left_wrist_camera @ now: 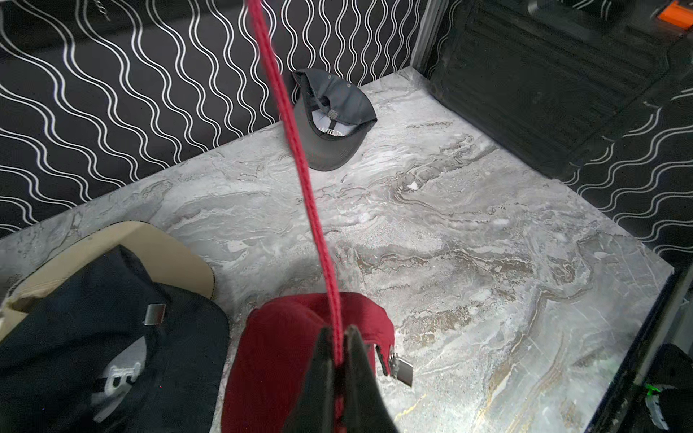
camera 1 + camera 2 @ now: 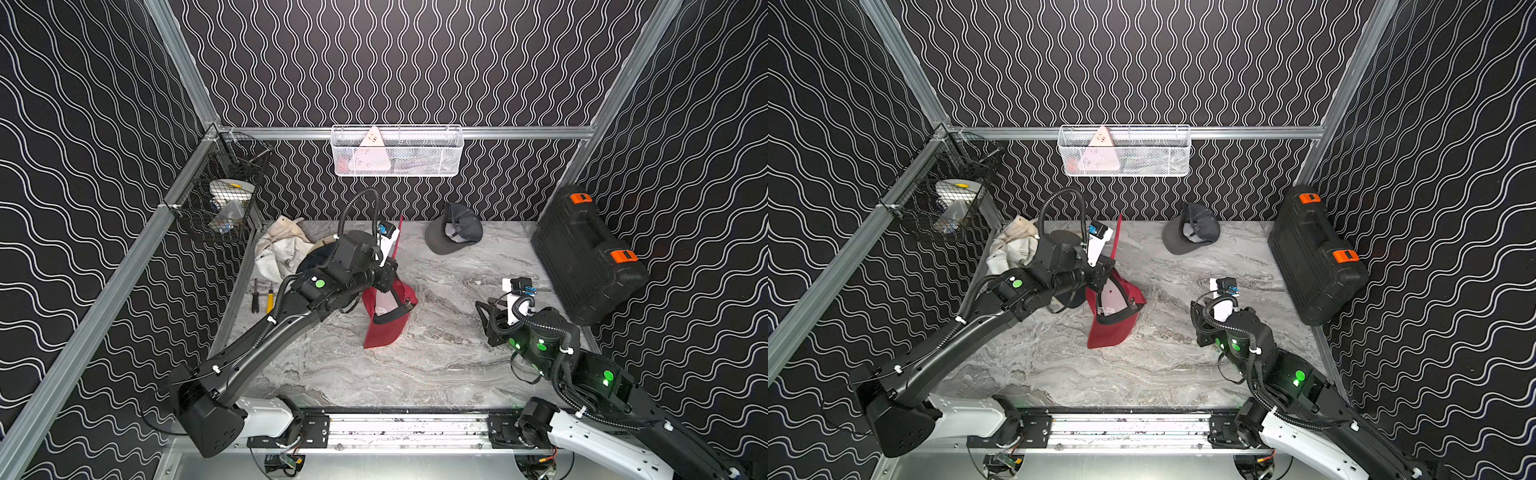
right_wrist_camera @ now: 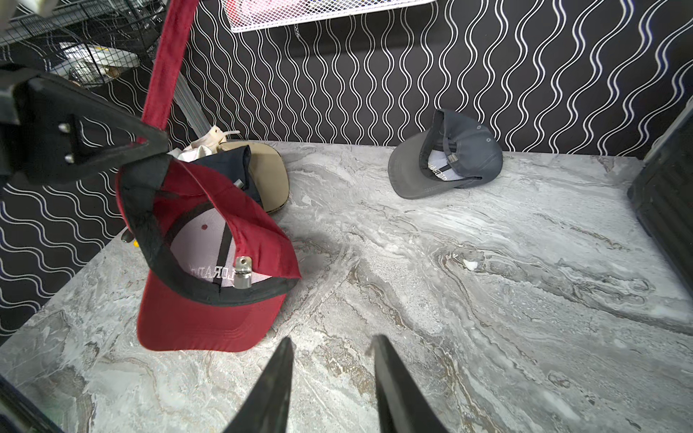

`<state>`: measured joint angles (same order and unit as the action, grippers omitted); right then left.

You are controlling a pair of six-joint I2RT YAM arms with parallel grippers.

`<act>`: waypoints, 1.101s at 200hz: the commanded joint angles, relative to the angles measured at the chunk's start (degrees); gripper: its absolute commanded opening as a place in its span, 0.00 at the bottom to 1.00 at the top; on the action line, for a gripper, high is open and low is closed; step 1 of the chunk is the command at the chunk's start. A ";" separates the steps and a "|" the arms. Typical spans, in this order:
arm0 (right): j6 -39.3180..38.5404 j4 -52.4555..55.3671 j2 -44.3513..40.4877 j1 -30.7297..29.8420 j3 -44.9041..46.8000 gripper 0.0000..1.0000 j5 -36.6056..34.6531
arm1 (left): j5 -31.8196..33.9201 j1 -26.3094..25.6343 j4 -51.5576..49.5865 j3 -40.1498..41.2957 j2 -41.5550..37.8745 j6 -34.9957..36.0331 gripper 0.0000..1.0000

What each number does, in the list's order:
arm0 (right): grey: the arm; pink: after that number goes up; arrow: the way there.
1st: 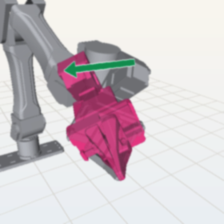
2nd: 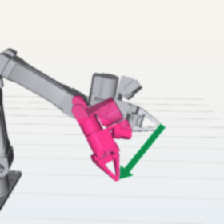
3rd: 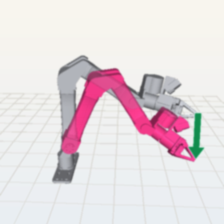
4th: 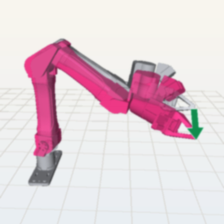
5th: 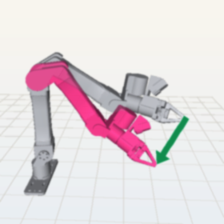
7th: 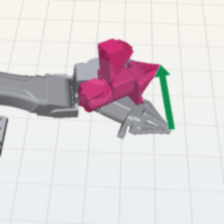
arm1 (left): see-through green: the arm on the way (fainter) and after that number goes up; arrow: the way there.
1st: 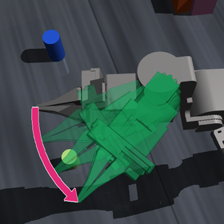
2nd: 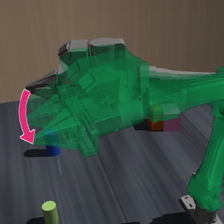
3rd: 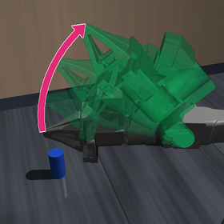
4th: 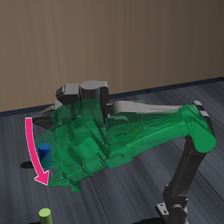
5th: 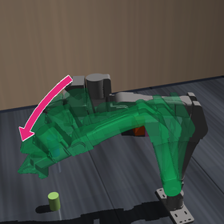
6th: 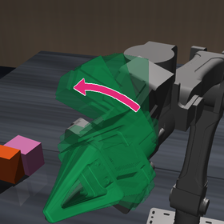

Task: Open the adjustable buckle of the baseball cap
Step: Place the baseball cap on the baseball cap.

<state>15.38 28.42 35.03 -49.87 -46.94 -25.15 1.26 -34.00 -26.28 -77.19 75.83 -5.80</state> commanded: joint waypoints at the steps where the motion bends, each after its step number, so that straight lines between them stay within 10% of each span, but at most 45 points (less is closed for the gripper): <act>1: 0.36 0.14 0.02 -0.10 0.00 0.37 -1.05 | -1.36 1.59 0.46 -1.43 0.04 1.18 0.00; 220: 1.40 -0.12 -0.19 -0.06 0.59 0.37 -1.54 | -8.46 22.43 1.85 -10.79 5.00 -1.40 0.00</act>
<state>15.57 28.42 34.89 -49.87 -46.46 -26.02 -6.15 -13.28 -26.17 -86.74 80.40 -6.26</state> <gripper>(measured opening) 0.374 0.083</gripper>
